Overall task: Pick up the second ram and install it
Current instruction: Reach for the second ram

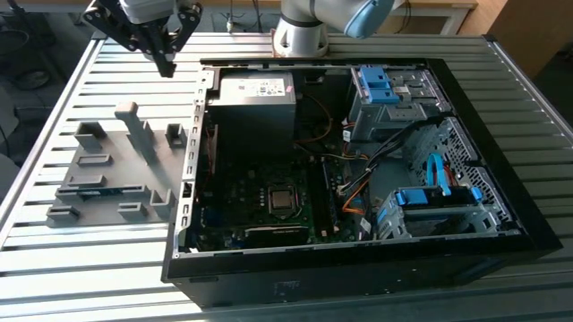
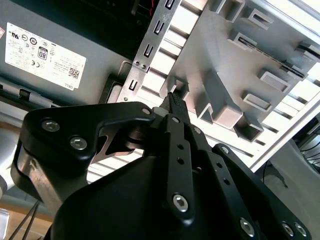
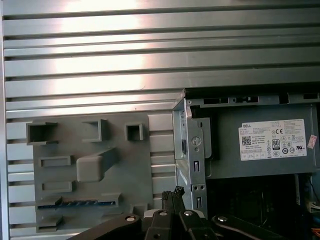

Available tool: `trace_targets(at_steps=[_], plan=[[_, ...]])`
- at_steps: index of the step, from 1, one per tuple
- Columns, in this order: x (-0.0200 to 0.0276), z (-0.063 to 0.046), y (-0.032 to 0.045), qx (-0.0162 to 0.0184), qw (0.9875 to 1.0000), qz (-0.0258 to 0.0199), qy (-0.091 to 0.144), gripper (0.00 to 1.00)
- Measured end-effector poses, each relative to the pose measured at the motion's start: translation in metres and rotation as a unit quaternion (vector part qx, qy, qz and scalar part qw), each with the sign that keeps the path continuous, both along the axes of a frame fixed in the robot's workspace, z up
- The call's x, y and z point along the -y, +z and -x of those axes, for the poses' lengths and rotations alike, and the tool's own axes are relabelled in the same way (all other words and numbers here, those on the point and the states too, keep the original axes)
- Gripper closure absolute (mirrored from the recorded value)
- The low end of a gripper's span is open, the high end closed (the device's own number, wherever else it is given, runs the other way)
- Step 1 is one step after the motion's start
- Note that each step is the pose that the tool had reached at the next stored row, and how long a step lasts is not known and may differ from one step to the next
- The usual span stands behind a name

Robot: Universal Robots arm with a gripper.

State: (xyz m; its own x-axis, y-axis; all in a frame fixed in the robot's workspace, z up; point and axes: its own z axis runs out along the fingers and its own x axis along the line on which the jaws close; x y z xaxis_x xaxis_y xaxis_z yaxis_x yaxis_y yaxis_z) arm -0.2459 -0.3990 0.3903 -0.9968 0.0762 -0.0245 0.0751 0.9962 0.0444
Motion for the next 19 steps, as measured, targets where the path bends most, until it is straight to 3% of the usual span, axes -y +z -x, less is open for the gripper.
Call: trace_targets(at_steps=[19], plan=[[0.0000,0.0102,-0.0006,0.0000,1.0000,0.0000,0.000,0.89]])
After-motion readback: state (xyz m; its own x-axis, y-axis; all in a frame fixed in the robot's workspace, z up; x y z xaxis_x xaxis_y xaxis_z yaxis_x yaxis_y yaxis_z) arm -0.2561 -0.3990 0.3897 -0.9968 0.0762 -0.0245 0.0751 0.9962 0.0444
